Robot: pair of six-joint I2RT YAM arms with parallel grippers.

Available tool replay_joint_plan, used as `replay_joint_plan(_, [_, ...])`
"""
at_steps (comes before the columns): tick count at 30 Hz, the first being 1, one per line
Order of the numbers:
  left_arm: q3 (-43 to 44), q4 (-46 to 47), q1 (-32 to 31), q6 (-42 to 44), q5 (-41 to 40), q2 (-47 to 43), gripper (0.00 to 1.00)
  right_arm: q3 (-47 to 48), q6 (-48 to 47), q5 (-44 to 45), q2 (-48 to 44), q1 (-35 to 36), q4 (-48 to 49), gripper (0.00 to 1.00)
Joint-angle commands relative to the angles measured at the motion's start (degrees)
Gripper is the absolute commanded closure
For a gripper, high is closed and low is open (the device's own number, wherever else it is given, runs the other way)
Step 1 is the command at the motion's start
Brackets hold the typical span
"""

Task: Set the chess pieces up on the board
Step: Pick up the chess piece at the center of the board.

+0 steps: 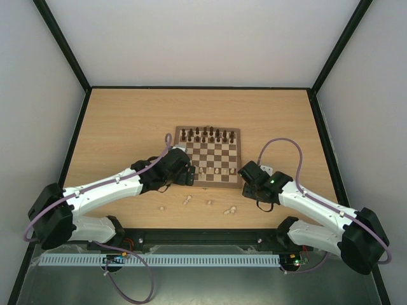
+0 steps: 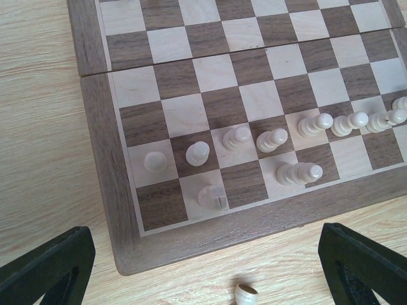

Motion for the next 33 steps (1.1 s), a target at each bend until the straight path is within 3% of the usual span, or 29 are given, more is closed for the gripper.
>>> replay_joint_plan(1, [-0.5, 0.1, 0.5, 0.9, 0.1, 0.4, 0.01, -0.4, 0.7, 1.2, 0.6, 0.3, -1.6, 0.66])
replay_joint_plan(10, [-0.7, 0.1, 0.6, 0.9, 0.2, 0.1, 0.01, -0.5, 0.7, 2.1, 2.6, 0.3, -0.8, 0.66])
replay_joint_plan(16, [-0.6, -0.3, 0.9, 1.1, 0.2, -0.5, 0.01, -0.4, 0.3, 2.7, 3.4, 0.3, -0.1, 0.83])
replay_joint_plan(22, [-0.6, -0.6, 1.3, 1.0, 0.1, -0.8, 0.01, 1.3, -0.5, 1.8, 2.5, 0.4, -0.9, 0.90])
replay_joint_plan(33, [-0.8, -1.1, 2.4, 0.8, -0.5, -1.5, 0.01, 15.1, -1.6, 4.6, 5.5, 8.1, -6.4, 0.89])
